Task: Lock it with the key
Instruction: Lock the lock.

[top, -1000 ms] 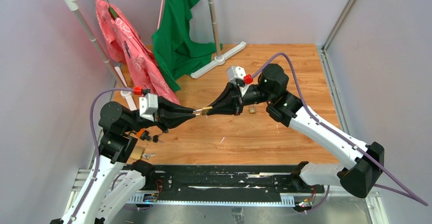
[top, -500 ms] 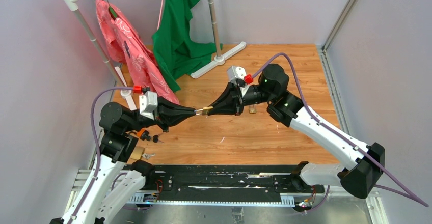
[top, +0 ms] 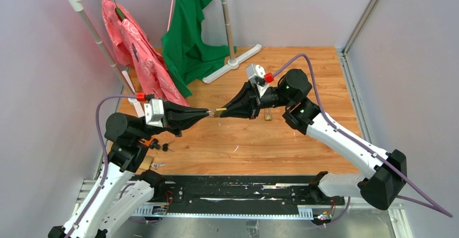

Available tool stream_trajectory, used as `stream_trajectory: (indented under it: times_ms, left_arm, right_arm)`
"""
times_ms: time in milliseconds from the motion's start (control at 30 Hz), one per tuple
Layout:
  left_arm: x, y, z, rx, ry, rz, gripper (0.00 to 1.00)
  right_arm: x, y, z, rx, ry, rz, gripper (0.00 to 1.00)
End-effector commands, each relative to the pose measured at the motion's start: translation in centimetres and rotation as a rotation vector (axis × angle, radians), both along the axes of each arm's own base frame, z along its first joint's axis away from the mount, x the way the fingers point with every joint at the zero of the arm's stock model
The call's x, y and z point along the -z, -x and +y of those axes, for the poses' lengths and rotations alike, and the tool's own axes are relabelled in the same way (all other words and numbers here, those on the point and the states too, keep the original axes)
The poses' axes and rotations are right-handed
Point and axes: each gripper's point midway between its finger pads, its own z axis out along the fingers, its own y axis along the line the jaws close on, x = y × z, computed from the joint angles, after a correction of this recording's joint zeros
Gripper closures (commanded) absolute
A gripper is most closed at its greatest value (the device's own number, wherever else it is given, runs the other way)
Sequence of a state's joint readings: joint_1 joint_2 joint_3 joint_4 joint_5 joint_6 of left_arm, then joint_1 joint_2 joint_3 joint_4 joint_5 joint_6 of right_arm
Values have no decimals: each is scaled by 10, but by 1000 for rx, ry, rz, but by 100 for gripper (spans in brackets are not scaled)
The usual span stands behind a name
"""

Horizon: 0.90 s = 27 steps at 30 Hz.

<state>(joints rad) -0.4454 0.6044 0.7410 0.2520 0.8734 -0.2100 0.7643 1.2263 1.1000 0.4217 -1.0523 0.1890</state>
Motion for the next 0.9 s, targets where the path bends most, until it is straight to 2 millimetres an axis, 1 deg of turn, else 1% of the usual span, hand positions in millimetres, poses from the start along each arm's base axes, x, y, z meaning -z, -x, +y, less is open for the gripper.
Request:
stream_trajectory:
  times_ms: [0, 100, 267, 400, 467, 533, 600, 733, 800, 867]
  left_arm:
    - [36, 0, -20, 96, -68, 47, 100]
    - [44, -1, -24, 116, -74, 61, 100]
    - [56, 5, -33, 176, -101, 72, 100]
    - [64, 5, -40, 205, -102, 146, 100]
    - [62, 7, -41, 217, -98, 159, 100]
    - [58, 10, -39, 218, -112, 131, 100]
    - [58, 9, -36, 203, -143, 112, 100]
    - [57, 9, -33, 183, -182, 85, 100]
    - [52, 8, -32, 175, -178, 77, 100]
    - [48, 9, -32, 174, -180, 49, 100]
  right_arm:
    - [-26, 4, 12, 0, -125, -31, 100]
    - [-35, 0, 12, 27, -166, -28, 100]
    - [-51, -7, 9, 91, -221, -50, 100]
    - [-61, -18, 7, 166, -257, -71, 100]
    - [-57, -28, 5, 234, -226, -103, 100]
    - [-46, -42, 1, 323, -163, -142, 100]
    - [-36, -48, -4, 368, -108, -182, 100]
    - [-37, -41, -9, 348, -77, -228, 100]
    - [-34, -38, -11, 334, -52, -247, 100]
    - [-36, -37, -14, 331, -47, -257, 100]
